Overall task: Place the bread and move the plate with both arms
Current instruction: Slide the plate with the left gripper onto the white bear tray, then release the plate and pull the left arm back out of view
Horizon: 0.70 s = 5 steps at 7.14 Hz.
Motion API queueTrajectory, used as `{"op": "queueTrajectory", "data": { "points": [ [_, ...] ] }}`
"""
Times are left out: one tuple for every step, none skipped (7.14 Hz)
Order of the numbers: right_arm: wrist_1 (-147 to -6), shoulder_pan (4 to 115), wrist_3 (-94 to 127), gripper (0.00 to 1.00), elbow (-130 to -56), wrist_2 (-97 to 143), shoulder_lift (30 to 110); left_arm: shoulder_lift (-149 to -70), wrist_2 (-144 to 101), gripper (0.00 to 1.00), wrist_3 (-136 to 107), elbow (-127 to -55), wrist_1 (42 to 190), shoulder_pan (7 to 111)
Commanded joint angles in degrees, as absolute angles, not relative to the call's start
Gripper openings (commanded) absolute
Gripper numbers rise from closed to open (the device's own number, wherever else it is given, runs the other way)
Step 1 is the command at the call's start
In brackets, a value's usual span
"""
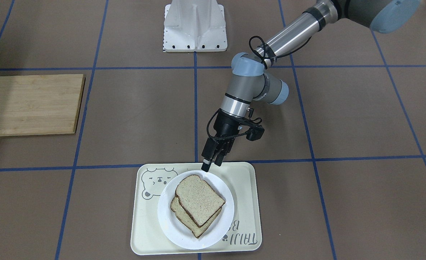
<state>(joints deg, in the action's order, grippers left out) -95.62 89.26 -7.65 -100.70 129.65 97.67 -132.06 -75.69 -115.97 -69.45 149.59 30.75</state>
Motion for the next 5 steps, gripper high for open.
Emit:
{"op": "queueTrajectory", "data": {
  "points": [
    [-95.6, 89.3, -7.6, 1.00, -100.5, 129.6, 97.6, -126.8, -82.0, 0.98, -112.1, -76.4, 149.4, 31.0],
    [-95.6, 89.3, -7.6, 1.00, -100.3, 129.7, 97.6, -123.3, -86.2, 0.98, -105.4, -82.5, 149.0, 31.1],
    [-95.6, 89.3, -7.6, 1.00, -100.0, 129.6, 97.7, -118.9, -88.3, 0.98, -94.6, -86.7, 148.0, 31.3],
    [-95.6, 89.3, -7.7, 1.00, -99.9, 129.7, 97.8, -116.1, -88.9, 0.98, -82.6, -88.1, 147.5, 31.3],
    [-95.6, 89.3, -7.7, 1.00, -100.0, 129.6, 98.0, -114.7, -91.7, 0.98, -70.5, -89.8, 142.3, 31.5]
  ]
}}
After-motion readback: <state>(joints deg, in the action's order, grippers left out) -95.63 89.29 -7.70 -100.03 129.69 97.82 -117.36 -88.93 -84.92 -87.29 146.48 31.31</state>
